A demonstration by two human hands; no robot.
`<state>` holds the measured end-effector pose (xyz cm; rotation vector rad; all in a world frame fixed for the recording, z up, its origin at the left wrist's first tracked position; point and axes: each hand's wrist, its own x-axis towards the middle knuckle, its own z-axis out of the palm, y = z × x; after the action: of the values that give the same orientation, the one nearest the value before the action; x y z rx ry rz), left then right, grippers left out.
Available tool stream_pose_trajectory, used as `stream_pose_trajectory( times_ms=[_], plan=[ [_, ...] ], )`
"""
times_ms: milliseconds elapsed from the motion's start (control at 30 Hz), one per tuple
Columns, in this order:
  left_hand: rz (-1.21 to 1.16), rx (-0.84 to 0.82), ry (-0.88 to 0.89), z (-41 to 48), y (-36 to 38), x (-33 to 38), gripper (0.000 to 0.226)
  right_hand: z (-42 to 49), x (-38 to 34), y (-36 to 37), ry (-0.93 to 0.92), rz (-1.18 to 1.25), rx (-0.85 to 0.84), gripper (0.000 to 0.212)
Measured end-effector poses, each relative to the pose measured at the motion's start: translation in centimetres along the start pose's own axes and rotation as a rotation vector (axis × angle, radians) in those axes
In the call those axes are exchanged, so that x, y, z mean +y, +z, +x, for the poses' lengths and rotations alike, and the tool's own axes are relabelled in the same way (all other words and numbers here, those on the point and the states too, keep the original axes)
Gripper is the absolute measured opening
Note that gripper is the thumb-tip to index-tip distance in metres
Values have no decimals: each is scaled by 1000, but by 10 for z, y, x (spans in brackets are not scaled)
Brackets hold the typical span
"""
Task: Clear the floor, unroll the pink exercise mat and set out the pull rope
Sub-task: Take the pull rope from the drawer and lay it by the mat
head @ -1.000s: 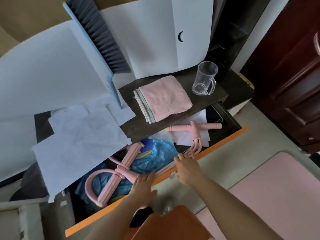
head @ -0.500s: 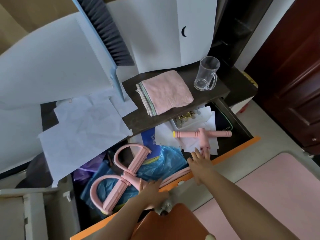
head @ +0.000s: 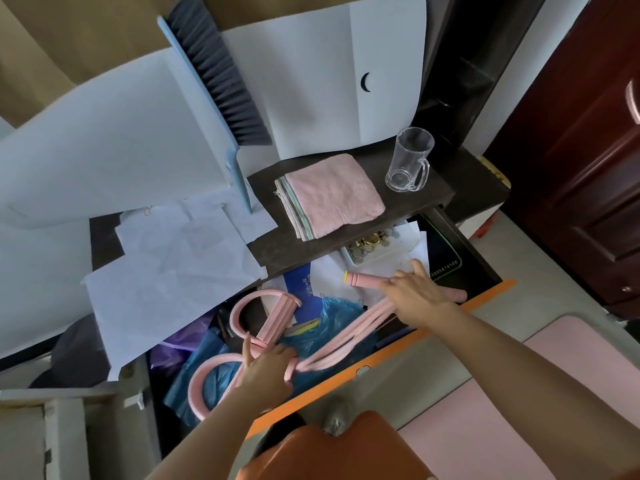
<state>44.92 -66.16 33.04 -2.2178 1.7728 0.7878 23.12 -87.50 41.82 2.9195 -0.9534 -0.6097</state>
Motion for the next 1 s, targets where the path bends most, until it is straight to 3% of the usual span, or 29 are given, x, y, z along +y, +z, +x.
stream_pose_trajectory(
  times_ms=[167,267,333,400,500,600,700,833,1000],
  plan=[
    [-148,149,-21,0,-27,-4,16,-4,16,-11,134,138,239,35],
    [-363,227,6,-3,-55,-1,17,-11,30,-21,221,338,427,11],
    [-415,308,63,-8,-73,3,19,-17,40,-26,269,473,540,23],
    [-489,372,107,-13,-90,10,16,-23,50,-26,339,549,625,16],
    [-584,422,200,-18,-115,26,11,-35,62,-23,448,555,714,14],
    [-512,471,299,-18,-141,45,14,-58,72,-17,516,490,810,14],
    [-321,566,444,-6,-164,65,16,-88,76,7,662,356,686,13],
    [-53,730,611,17,-171,90,29,-105,47,59,881,349,132,22],
    [58,762,767,32,-166,97,37,-83,-21,106,1153,967,52,33]
  ],
)
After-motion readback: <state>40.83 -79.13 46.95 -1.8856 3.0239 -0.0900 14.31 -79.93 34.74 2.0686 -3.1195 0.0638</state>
